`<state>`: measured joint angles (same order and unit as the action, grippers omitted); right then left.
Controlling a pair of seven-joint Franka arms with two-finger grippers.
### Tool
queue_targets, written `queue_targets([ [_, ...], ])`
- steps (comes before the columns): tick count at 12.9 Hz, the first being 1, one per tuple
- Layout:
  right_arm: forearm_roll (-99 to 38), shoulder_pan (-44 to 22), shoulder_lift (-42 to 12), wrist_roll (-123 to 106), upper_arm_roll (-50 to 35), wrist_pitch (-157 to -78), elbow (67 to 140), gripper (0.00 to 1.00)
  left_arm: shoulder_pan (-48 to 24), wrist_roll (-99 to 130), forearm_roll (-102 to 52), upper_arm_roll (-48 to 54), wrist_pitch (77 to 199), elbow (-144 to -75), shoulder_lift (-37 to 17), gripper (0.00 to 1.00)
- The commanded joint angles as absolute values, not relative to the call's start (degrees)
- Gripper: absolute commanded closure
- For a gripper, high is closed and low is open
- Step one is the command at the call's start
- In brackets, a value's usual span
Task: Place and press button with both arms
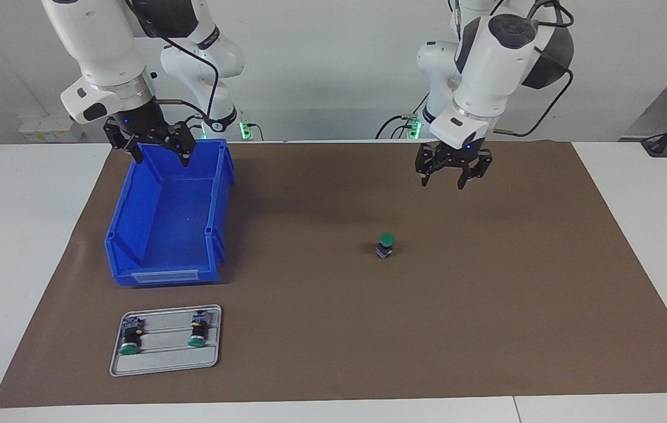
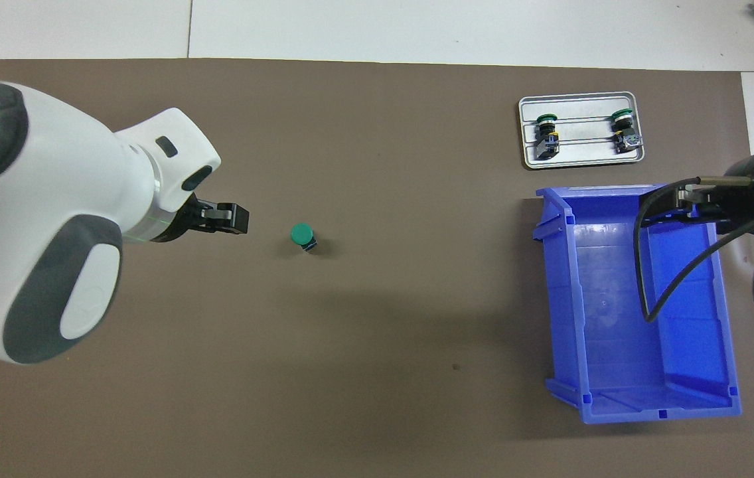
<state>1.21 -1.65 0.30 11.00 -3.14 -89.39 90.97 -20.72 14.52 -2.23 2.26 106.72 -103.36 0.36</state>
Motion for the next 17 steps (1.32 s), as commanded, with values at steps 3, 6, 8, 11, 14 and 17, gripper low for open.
queue_targets([
  [3,-0.09,-1.05,1.41,11.07,-3.60,-89.30,91.84,0.00,-25.05,20.30,-1.14,1.76,115.55,-108.98,-3.49,1.00],
  [6,-0.09,-0.97,1.49,11.69,-3.60,-89.30,91.85,0.00,-26.80,20.21,-1.23,1.76,125.57,-109.60,-7.46,1.00],
  [8,-0.18,-0.88,1.49,11.78,-3.60,-89.38,91.93,0.00,-28.21,20.30,-1.23,1.67,128.22,-109.42,-11.67,1.00],
  [11,-0.09,-0.88,1.49,11.95,-3.60,-89.38,91.93,0.00,-28.39,20.39,-1.23,1.67,128.23,-109.51,-12.57,1.00],
  [14,-0.09,-0.88,1.49,11.95,-3.60,-89.38,91.93,0.00,-29.62,20.91,-1.23,1.67,128.93,-111.35,-12.57,1.00],
  [17,-0.09,-1.05,1.49,11.95,-3.60,-89.38,91.93,0.00,-30.76,22.58,-1.23,1.67,133.05,-113.20,-14.67,1.00],
])
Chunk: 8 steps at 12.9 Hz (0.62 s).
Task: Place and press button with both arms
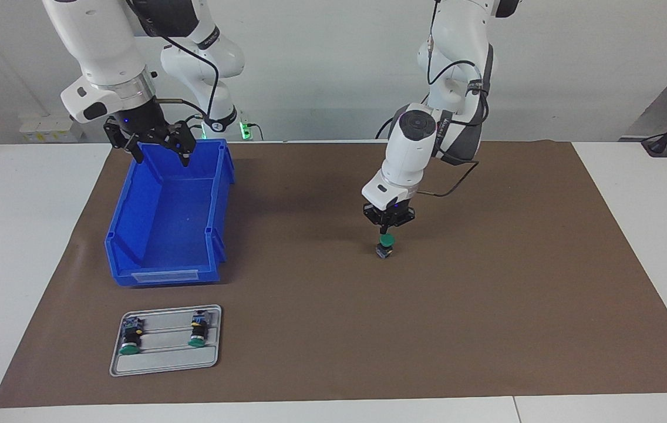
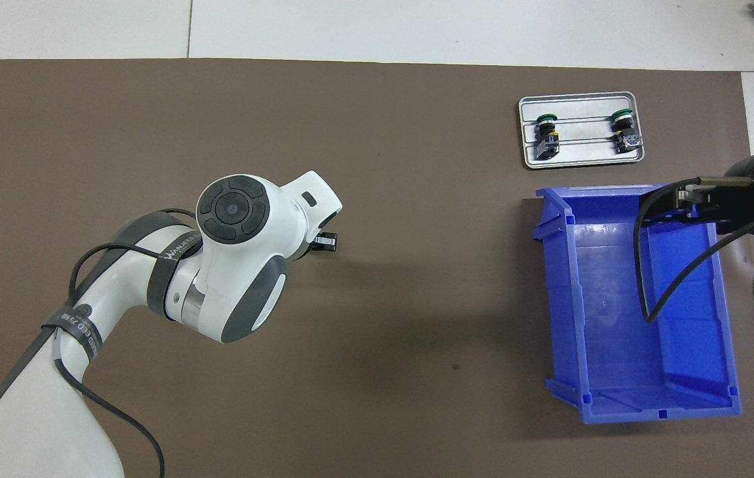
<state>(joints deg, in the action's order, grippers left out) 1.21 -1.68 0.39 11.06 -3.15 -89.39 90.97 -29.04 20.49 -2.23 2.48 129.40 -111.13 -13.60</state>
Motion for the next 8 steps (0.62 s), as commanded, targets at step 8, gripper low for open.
queue_targets([
  [8,-0.09,-1.49,1.49,11.95,-3.60,-89.47,91.85,0.00,-30.24,21.71,-0.44,1.49,134.22,-113.56,-15.82,1.00],
])
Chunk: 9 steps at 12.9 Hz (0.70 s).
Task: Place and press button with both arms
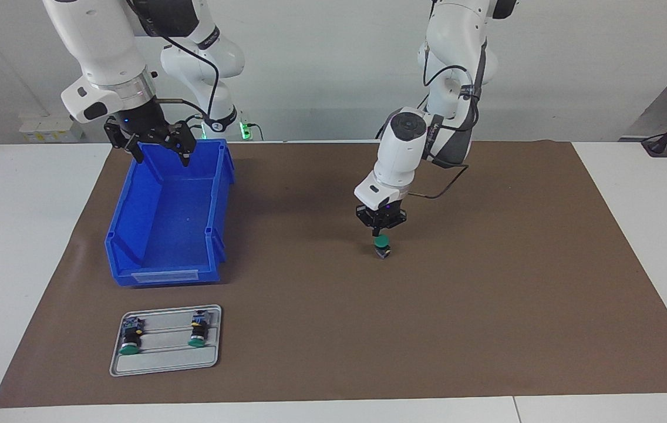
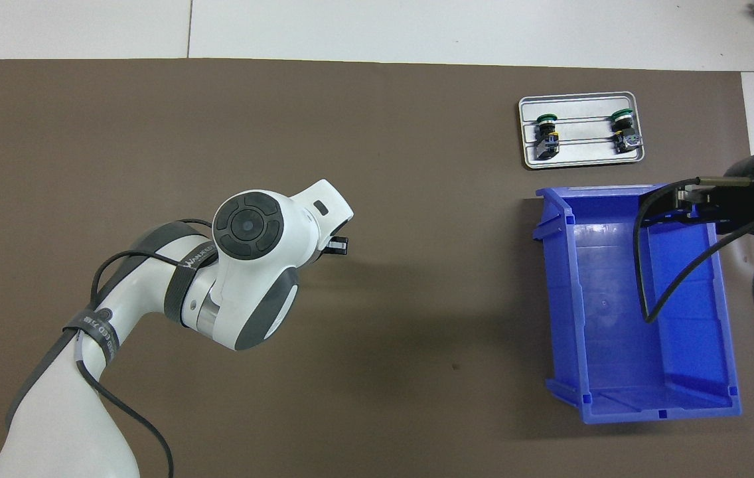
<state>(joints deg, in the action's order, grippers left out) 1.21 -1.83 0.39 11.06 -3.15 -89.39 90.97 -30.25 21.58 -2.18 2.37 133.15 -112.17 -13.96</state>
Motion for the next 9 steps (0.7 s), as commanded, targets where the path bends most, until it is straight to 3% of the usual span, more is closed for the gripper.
queue_targets([
  [1,-0.09,-1.49,1.49,11.95,-3.69,-89.47,91.85,0.00,-29.97,21.19,0.60,1.49,132.82,-113.03,-15.73,1.00],
  [9,-0.09,-1.67,1.49,13.54,-4.13,-89.56,91.76,0.00,-29.71,19.25,0.62,1.23,123.50,-107.77,-14.41,1.00],
])
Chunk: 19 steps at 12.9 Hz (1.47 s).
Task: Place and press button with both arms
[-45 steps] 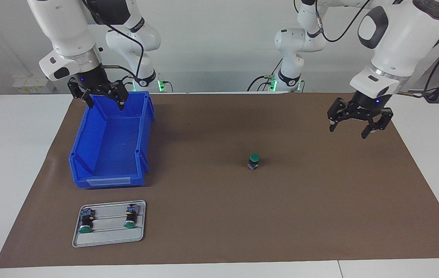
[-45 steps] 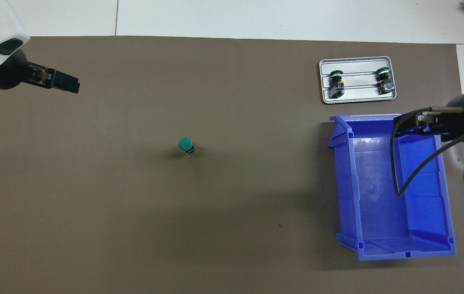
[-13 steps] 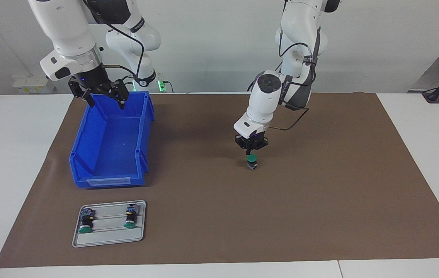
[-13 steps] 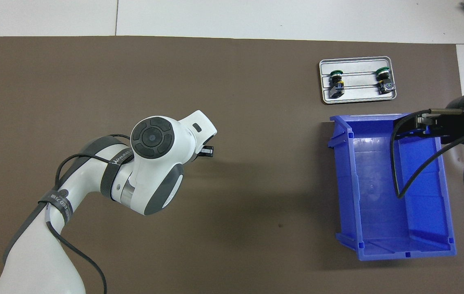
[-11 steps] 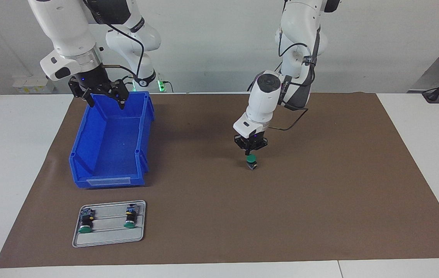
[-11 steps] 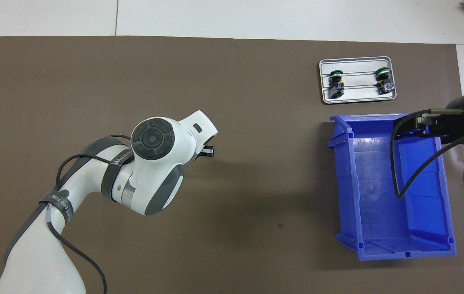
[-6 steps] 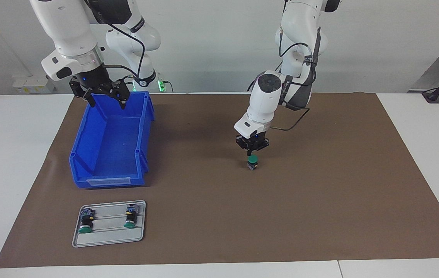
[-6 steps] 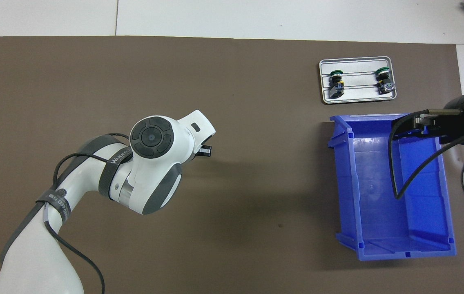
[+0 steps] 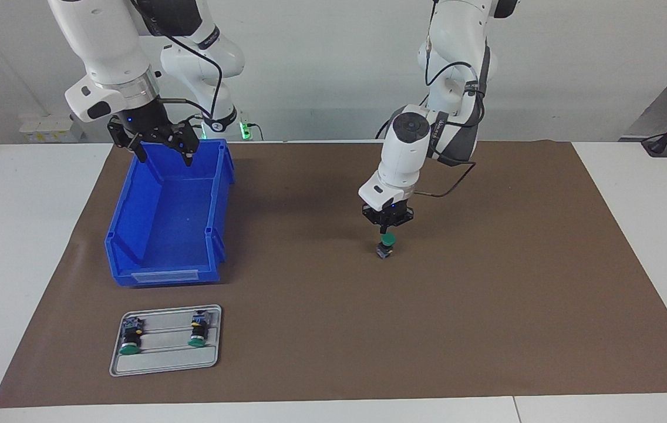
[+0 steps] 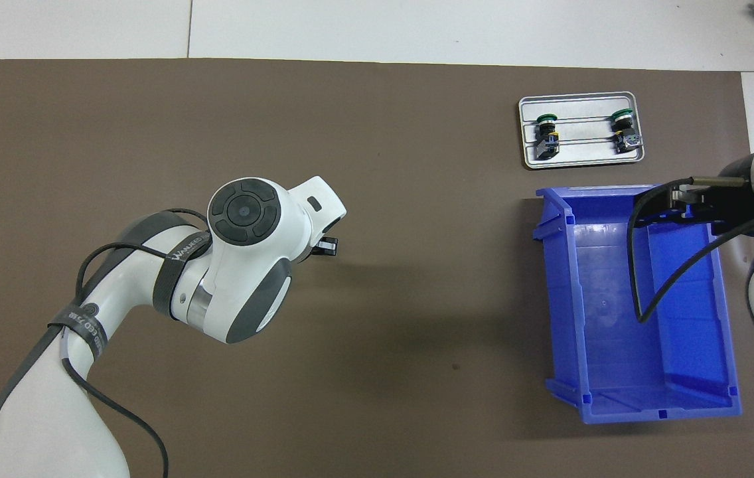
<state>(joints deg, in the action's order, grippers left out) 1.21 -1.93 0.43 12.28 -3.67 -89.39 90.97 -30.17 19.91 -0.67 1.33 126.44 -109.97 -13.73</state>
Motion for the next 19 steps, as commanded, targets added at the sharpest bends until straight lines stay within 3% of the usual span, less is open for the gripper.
queue_targets([
  [1,-0.09,-1.67,1.41,13.54,-4.04,-89.65,91.76,0.00,-29.27,19.25,0.35,1.23,121.75,-106.36,-14.41,1.00],
  [4,-0.09,-1.67,1.32,13.45,-4.13,-91.93,91.76,0.00,-27.17,17.94,-0.09,1.32,114.90,-100.65,-14.33,1.00],
  [5,-0.09,-1.67,1.32,13.36,-4.13,-91.93,91.76,0.00,-25.59,17.58,-0.35,1.49,113.05,-99.42,-14.33,0.89],
  [7,-0.09,-1.67,1.23,13.10,-4.13,-92.02,91.76,0.00,-22.17,16.53,-2.10,1.41,108.66,-96.43,-13.45,0.38],
  [8,-0.09,-1.67,1.14,13.18,-4.13,-92.02,91.76,0.01,-19.80,14.70,-2.11,1.41,105.59,-94.94,-12.93,0.22],
  [10,-0.09,-1.76,1.14,13.27,-4.13,-92.02,91.76,0.01,-15.49,9.26,-2.11,1.23,97.43,-91.69,-11.96,0.01],
  [15,-0.09,-5.35,0.79,19.40,-4.13,-93.77,91.93,0.02,-7.05,4.22,-2.37,0.88,87.20,-88.07,-7.14,0.00],
  [19,0.88,-10.35,-1.84,31.25,-4.13,-96.85,92.11,0.02,-5.63,3.26,-1.93,0.70,78.06,-83.51,-5.10,0.00],
])
